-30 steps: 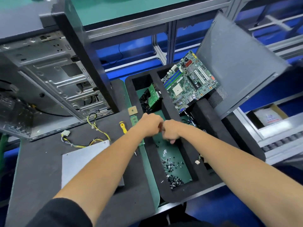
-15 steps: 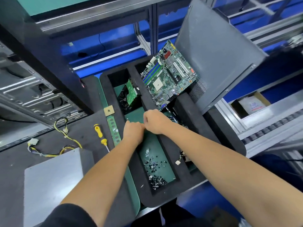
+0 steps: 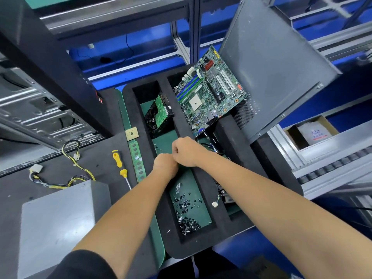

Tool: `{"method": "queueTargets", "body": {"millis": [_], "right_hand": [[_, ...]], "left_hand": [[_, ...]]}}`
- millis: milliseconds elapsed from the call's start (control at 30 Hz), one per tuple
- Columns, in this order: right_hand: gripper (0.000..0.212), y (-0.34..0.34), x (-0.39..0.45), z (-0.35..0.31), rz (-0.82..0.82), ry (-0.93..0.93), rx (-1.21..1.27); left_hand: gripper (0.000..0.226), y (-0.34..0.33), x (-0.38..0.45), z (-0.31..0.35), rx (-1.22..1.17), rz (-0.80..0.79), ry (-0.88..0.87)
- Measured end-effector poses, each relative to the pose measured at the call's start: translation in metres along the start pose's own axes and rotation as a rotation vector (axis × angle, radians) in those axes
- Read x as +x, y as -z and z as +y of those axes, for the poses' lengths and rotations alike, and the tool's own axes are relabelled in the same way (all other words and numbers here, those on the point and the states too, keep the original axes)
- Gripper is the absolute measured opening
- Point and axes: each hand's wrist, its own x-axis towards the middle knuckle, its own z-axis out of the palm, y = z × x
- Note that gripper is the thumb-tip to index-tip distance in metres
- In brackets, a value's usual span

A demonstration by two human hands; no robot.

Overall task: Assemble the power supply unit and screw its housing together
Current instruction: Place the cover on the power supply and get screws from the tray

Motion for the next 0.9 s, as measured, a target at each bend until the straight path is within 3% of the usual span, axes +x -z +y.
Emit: {"method": "queueTargets", "body": {"millis": [400, 733, 900], "right_hand": [[0.019, 0.000, -0.001, 0.009, 0.050, 0.003, 0.098], [0.019, -0.003, 0.000, 0.013, 0.039, -0.002, 0.144], [0.025, -0.006, 0.002, 0.014, 0.046, -0.004, 0.134]], "left_hand": [[0.028, 0.002, 0.001, 0.002, -0.231, 0.066, 0.116], [0.029, -0.005, 0.007, 0.005, -0.145, 0.070, 0.086], [0.029, -0.005, 0.004, 0.004, -0.245, 0.064, 0.112]]}}
